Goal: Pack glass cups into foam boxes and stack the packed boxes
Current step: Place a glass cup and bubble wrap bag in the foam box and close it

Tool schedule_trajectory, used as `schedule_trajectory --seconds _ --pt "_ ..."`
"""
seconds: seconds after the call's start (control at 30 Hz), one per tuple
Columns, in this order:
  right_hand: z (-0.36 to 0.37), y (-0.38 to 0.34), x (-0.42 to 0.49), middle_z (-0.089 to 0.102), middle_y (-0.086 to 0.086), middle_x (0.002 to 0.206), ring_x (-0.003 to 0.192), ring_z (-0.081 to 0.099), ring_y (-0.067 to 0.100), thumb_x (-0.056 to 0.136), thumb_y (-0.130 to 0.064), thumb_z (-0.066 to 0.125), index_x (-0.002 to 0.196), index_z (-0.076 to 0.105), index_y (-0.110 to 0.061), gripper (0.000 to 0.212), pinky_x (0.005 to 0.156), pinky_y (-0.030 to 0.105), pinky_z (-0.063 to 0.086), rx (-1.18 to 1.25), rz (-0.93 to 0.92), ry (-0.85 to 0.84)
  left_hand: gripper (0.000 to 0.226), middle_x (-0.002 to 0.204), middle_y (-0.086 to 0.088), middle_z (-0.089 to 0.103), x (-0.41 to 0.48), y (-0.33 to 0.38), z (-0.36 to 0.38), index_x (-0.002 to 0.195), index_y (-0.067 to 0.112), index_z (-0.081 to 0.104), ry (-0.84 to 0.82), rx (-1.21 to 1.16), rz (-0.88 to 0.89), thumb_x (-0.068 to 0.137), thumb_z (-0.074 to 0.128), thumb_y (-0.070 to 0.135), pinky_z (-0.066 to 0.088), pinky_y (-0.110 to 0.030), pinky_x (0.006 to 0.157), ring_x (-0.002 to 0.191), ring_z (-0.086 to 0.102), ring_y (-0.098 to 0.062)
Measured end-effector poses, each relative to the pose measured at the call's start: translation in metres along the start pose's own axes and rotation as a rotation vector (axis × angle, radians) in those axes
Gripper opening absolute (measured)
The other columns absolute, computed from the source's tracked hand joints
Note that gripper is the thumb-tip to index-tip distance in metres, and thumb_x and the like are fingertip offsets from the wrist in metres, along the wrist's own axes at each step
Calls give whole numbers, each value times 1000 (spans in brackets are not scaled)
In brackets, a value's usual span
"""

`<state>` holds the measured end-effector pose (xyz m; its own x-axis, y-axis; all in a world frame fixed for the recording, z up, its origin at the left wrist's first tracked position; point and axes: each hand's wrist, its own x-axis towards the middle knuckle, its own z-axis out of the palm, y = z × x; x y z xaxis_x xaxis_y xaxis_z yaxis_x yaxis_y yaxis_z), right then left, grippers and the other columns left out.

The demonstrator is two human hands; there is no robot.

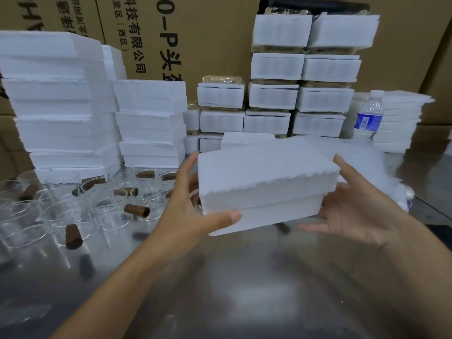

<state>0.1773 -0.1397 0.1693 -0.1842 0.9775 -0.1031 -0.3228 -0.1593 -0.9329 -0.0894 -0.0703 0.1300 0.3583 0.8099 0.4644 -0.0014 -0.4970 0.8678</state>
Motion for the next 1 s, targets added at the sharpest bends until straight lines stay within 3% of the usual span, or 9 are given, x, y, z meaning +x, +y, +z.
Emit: schedule_trajectory --seconds 0.13,0.17,0.3,0.37,0.5,0.67,0.83,0.9,1.0 --pt "2 0 -1 61 9 101 93 65 28 36 -58 88 99 76 -22 73 73 48 56 15 6 43 114 128 39 40 14 2 -4 130 70 15 -53 84 -20 40 83 55 48 -21 90 118 48 6" --pt "2 0 -1 62 8 99 90 65 28 35 -54 90 97 76 -21 71 71 47 57 16 -1 55 116 129 40 38 16 1 -5 131 69 13 -63 97 -16 40 83 56 48 -20 90 118 45 10" --pt "7 -1 1 70 10 101 85 69 29 30 -42 92 95 76 -23 69 68 45 57 18 -15 88 115 114 59 32 15 -4 -12 132 70 11 -92 86 17 46 84 50 39 5 70 106 35 34" --pt "11 -1 5 71 11 98 84 69 30 31 -40 90 89 77 -24 62 69 47 57 6 -13 124 113 115 57 34 13 -6 -15 131 70 13 -93 63 10 44 82 51 36 7 71 108 35 32" --pt "19 -6 14 68 10 92 84 69 32 51 -45 74 82 74 -29 34 76 60 53 -44 -32 197 109 110 52 41 13 -9 -21 122 73 15 -71 29 -5 40 84 50 38 5 72 106 43 27" --pt "24 -8 22 73 9 93 83 71 31 50 -46 68 76 75 -28 33 73 61 51 -51 -46 217 112 111 50 43 14 -14 -24 121 73 14 -65 4 1 38 86 50 40 3 77 109 44 23" --pt "25 -11 32 69 9 89 84 67 29 47 -43 67 89 64 -28 45 76 53 52 -31 -67 270 110 134 38 41 15 -12 -23 127 73 17 -104 -94 40 40 83 68 46 -17 94 125 43 11" --pt "26 -17 34 71 7 87 79 69 28 47 -42 67 83 70 -26 40 68 53 55 -47 -76 258 105 137 35 42 17 -11 -24 133 67 20 -104 -106 75 47 78 72 44 -19 97 128 42 8" --pt "27 -23 37 71 8 84 78 70 28 49 -42 70 75 78 -24 33 66 51 58 -64 -52 187 99 138 27 45 19 -13 -29 138 60 24 -76 -125 87 54 77 69 42 -40 103 128 46 0"
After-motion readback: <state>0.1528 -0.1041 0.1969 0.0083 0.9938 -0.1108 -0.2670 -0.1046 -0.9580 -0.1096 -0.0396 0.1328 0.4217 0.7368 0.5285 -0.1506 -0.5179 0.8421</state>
